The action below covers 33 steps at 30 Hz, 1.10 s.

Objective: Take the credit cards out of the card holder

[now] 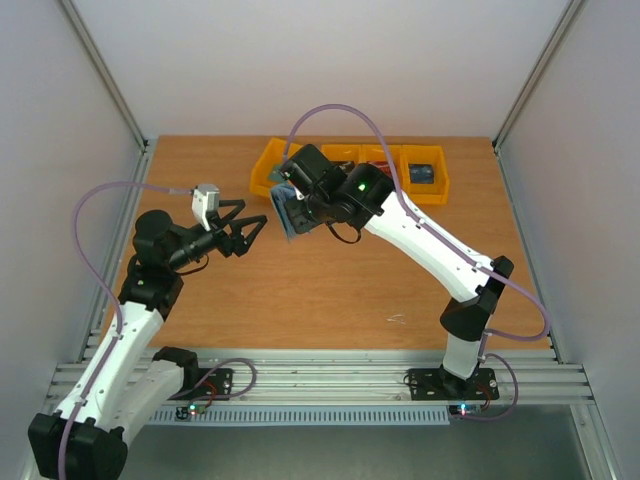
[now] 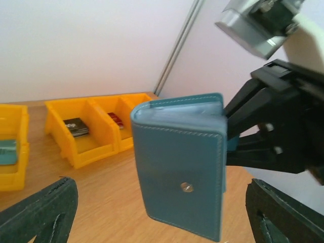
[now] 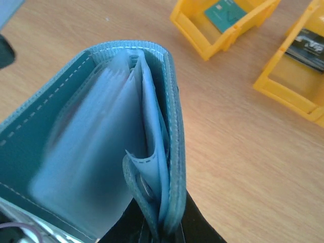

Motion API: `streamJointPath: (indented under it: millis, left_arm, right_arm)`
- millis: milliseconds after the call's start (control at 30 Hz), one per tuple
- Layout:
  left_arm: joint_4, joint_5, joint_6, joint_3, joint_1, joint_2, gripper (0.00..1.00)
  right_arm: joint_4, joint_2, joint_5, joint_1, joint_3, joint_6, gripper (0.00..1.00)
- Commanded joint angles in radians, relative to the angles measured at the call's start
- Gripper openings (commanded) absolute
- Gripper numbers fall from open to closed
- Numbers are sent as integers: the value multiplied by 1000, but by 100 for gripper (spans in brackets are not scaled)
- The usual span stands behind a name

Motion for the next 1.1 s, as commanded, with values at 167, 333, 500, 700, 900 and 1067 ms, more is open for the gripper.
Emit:
streamJointPath:
  millis: [167, 333, 500, 700, 900, 1067]
  left_arm:
    - [-12, -75, 69, -4, -7, -12, 88]
    - [8, -10, 74, 5, -17, -12, 99]
    - [-3, -51, 94, 19, -21, -7, 99]
    - [-17, -104, 160, 41, -30, 2, 99]
    - [-61, -127, 200, 43, -31, 1, 99]
    - [-153, -245, 234, 42, -30, -4, 99]
  right_arm:
    - [67, 4, -145, 5, 61, 40, 1]
    - [68, 22, -156, 18, 88, 43, 1]
    - [53, 47, -151, 31, 124, 37, 1]
    - [26, 81, -133, 44, 182, 39, 1]
    - [6, 103, -133, 45, 216, 42, 1]
    - [5, 94, -122, 45, 214, 33, 1]
